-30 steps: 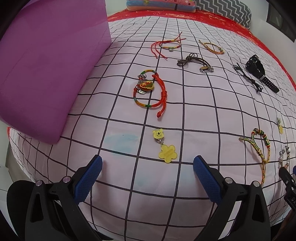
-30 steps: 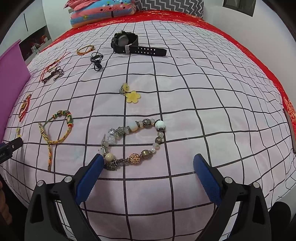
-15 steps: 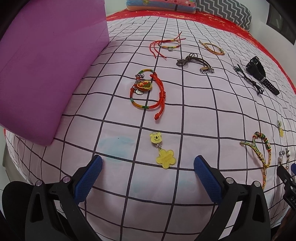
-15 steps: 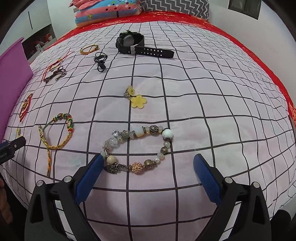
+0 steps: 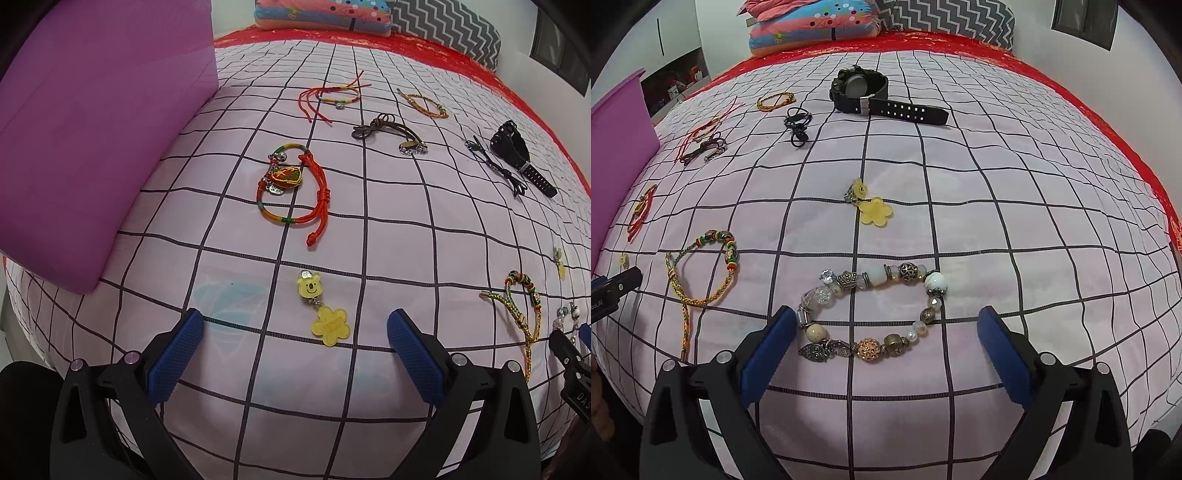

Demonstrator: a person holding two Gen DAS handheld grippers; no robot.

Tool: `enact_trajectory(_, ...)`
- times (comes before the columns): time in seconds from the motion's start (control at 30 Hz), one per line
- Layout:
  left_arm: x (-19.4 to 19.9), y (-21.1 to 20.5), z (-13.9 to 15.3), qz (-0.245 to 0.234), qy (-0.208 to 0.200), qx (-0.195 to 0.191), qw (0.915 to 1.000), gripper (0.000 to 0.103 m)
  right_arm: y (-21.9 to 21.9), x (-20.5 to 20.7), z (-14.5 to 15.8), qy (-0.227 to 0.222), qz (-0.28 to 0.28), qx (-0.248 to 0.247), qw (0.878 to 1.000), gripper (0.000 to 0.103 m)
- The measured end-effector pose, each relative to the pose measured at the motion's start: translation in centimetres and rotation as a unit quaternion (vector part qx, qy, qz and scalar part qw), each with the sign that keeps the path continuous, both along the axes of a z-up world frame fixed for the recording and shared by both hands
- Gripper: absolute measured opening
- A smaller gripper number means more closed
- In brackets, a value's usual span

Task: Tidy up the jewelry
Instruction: 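Lower the right gripper to the silver beaded bracelet while the left gripper approaches the yellow flower charm, then close the right gripper on the beaded bracelet while the left gripper closes on the flower charm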

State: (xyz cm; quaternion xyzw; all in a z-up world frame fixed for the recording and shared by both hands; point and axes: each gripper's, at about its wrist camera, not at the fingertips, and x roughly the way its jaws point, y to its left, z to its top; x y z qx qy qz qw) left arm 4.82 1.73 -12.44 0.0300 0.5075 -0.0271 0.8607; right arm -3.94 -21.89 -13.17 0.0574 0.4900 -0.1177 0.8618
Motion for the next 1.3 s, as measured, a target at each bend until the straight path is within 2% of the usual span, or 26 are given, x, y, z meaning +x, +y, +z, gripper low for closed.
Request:
enact_trajectory(0.33, -0.6, -0.1, 0.1, 0.003, -0.017, -0.001, 0.9999, 0.094, 0.1, 0.0, -0.1, -0.004, 0.01, -0.004, 1.0, 0.093)
enact_trajectory(0.43, -0.9, -0.3, 0.4, -0.006, -0.018, -0.008, 0.9998, 0.085, 0.2, 0.0, 0.0, -0.003, 0.013, -0.002, 1.0, 0.092)
enact_trajectory(0.57, -1.2, -0.6, 0.7, -0.02, -0.019, -0.019, 0.9994, 0.064, 0.2, 0.0, 0.0, -0.002, 0.015, 0.0, 1.0, 0.09)
enact_trajectory(0.63, -1.4, -0.9, 0.7, -0.028, -0.019, -0.024, 0.9992, 0.056, 0.4, 0.0, 0.1, -0.002, 0.023, 0.001, 1.0, 0.084)
enact_trajectory(0.73, -1.4, -1.1, 0.8, -0.035, -0.017, -0.031, 0.9988, 0.044, 1.2, 0.0, 0.3, -0.004, 0.04, -0.001, 0.999, 0.067)
enact_trajectory(0.83, -1.5, -1.3, 0.9, -0.045, -0.013, -0.045, 0.9979, 0.027, 2.0, 0.0, 0.5, -0.007, 0.058, 0.004, 0.998, 0.047)
enact_trajectory(0.87, -1.5, -1.3, 0.9, -0.049, -0.009, -0.052, 0.9974, 0.019, 2.2, -0.1, 0.5, -0.008, 0.063, 0.008, 0.998, 0.032)
enact_trajectory(0.9, -1.5, -1.3, 1.0, -0.049, -0.008, -0.055, 0.9972, 0.019, 2.4, 0.0, 0.6, -0.009, 0.066, 0.008, 0.998, 0.013)
enact_trajectory(0.97, -1.4, -1.1, 1.1, -0.049, -0.001, -0.066, 0.9966, 0.019, 2.7, 0.1, 0.8, -0.007, 0.067, 0.001, 0.998, 0.013)
enact_trajectory(1.1, -1.5, -0.9, 1.3, -0.05, 0.008, -0.073, 0.996, 0.019, 1.9, -0.1, 1.1, -0.011, 0.057, 0.028, 0.998, 0.013)
enact_trajectory(1.3, -2.0, -0.7, 2.0, -0.054, 0.011, -0.08, 0.9953, 0.019, 1.5, -0.8, 2.1, -0.018, 0.048, 0.042, 0.998, 0.009)
